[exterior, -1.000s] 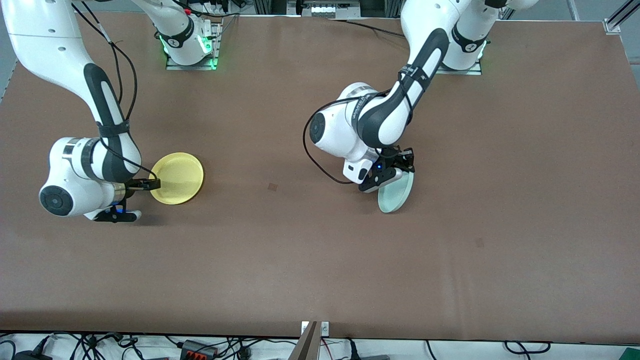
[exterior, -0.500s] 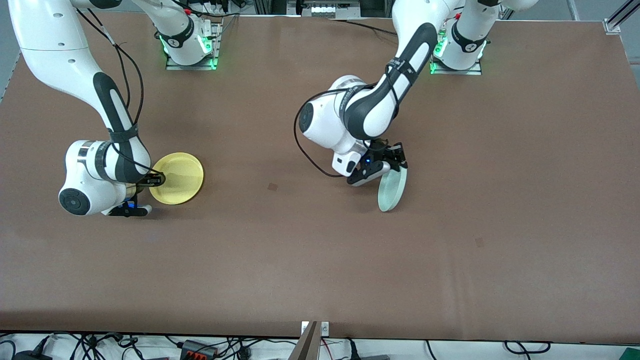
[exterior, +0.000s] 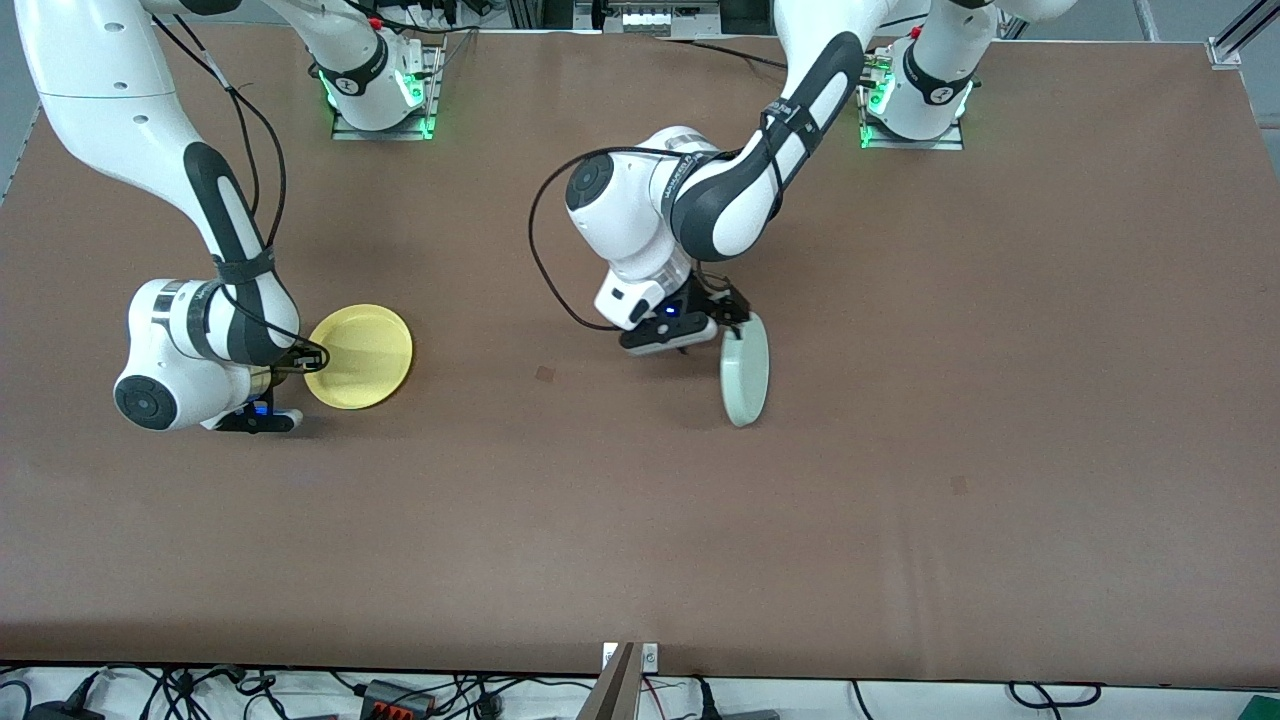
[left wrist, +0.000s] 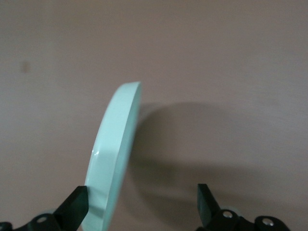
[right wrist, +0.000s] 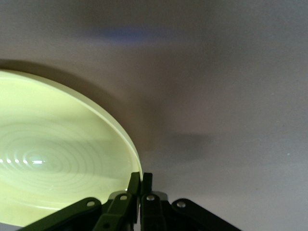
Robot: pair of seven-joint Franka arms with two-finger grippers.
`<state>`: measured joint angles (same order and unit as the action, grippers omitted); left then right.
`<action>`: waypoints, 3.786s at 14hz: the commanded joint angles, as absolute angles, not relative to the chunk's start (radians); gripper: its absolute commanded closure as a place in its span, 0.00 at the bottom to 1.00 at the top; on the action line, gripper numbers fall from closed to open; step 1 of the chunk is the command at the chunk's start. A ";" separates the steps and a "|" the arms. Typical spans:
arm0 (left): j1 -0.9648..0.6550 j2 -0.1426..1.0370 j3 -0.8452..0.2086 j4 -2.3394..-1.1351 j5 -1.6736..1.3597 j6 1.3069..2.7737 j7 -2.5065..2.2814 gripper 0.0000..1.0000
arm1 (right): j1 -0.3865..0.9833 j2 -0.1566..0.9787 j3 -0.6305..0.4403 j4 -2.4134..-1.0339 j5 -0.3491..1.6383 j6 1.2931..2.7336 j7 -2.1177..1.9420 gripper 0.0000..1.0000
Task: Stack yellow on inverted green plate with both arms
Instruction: 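Flip the green plate upside down onto the table with the left gripper, then carry the yellow plate with the right gripper onto the inverted green plate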
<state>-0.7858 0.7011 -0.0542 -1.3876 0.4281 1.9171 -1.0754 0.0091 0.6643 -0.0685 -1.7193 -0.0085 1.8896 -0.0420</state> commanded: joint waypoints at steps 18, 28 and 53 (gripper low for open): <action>-0.275 0.430 -0.078 -1.399 0.087 1.649 -0.427 0.00 | 0.319 0.584 -0.025 -1.493 0.291 1.830 0.144 1.00; -0.058 0.287 -0.075 -1.390 -0.015 1.543 -0.048 0.00 | 0.552 0.761 -0.023 -1.342 0.566 1.917 0.357 1.00; 0.012 -0.026 -0.071 -1.646 -0.020 1.629 0.051 0.00 | 0.667 0.934 -0.021 -1.216 0.612 2.029 0.568 1.00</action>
<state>0.0123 -0.0204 -0.0599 -1.6663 -0.0237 1.6603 0.0327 0.6628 0.9270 -0.0165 -1.2283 0.6222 2.0462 0.5481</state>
